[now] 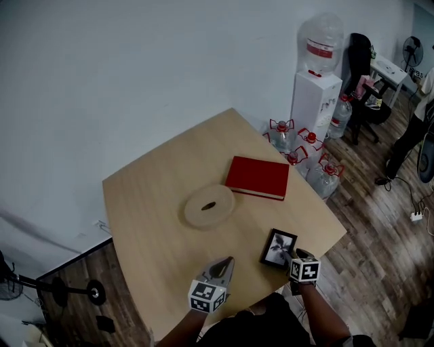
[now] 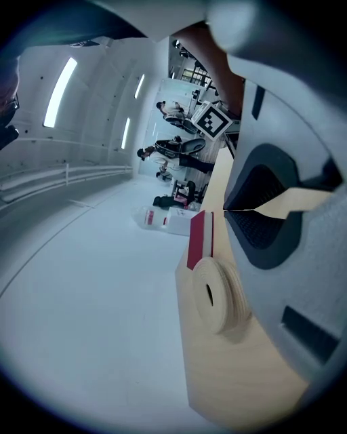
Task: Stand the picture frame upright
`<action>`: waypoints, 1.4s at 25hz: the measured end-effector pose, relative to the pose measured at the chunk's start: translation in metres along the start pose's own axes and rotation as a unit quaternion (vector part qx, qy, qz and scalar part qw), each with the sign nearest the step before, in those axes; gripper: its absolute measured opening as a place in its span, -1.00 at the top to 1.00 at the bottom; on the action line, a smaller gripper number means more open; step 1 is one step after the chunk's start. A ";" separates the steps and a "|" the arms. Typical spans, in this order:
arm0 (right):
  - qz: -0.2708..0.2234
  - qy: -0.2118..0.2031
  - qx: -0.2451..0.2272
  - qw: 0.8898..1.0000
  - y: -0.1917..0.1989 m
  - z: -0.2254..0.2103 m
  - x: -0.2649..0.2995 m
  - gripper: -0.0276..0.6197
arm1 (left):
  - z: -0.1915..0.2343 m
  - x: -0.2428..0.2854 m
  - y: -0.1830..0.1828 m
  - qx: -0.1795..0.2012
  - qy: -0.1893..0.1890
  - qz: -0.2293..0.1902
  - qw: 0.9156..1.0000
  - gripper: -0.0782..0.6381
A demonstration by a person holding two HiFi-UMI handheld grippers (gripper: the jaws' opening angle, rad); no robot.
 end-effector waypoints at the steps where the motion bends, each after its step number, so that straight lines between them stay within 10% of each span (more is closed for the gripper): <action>1: 0.004 0.001 0.002 1.000 0.001 -0.001 0.003 0.37 | 0.001 0.001 0.002 -0.001 -0.001 0.002 1.000 0.77; 35: 0.011 0.016 0.032 0.999 -0.011 0.005 0.014 0.71 | 0.001 -0.002 0.023 -0.025 -0.009 0.015 1.000 0.77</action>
Point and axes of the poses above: the fingertips, and each gripper's own axes: x forward along the fingers, z to its left, y out of its underside, the point moved 7 cm from there along -x, backward along the fingers, and after that the axes turned 2 degrees about x, right-handed, at the moved point
